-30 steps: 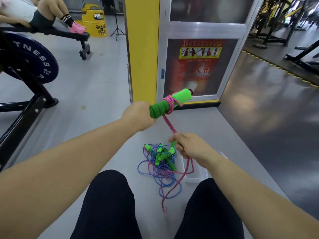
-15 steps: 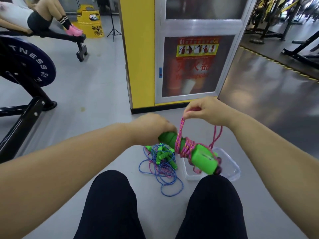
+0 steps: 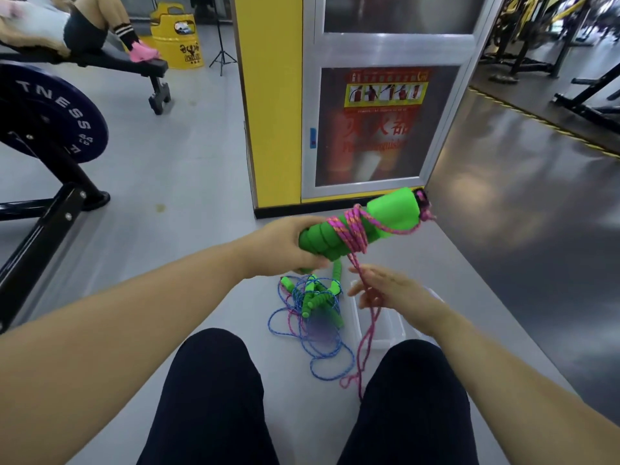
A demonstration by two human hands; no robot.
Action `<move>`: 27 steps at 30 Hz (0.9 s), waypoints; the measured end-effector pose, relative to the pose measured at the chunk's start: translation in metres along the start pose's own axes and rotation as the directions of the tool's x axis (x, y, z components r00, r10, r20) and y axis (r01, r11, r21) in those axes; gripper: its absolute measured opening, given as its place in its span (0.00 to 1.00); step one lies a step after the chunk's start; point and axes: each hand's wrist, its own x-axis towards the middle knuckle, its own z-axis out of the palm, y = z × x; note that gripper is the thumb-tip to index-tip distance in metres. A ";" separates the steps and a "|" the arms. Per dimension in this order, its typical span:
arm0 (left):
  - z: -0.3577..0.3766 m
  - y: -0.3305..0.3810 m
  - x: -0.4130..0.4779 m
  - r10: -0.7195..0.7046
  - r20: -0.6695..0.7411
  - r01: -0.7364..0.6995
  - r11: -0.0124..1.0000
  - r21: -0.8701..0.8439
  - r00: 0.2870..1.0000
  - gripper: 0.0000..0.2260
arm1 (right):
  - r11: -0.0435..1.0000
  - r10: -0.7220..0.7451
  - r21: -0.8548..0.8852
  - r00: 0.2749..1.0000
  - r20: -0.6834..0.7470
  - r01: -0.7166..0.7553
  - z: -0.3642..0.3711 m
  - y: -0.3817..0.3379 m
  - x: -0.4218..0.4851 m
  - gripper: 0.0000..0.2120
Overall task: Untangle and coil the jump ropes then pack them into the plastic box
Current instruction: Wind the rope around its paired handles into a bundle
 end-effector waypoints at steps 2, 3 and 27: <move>-0.001 0.000 0.003 -0.077 0.025 0.079 0.988 -0.135 0.997 0.16 | 0.995 -0.072 -0.071 0.997 0.031 0.074 0.004 0.004 -0.004 0.09; -0.001 -0.002 0.004 -0.118 0.025 0.121 0.978 -0.173 0.993 0.14 | 0.978 -0.091 -0.187 0.996 0.023 0.094 0.008 0.007 -0.002 0.08; 0.022 -0.019 0.008 0.071 0.097 -0.116 0.340 0.933 0.993 0.22 | 0.680 -0.207 -0.713 0.978 0.035 0.170 -0.019 -0.113 0.019 0.14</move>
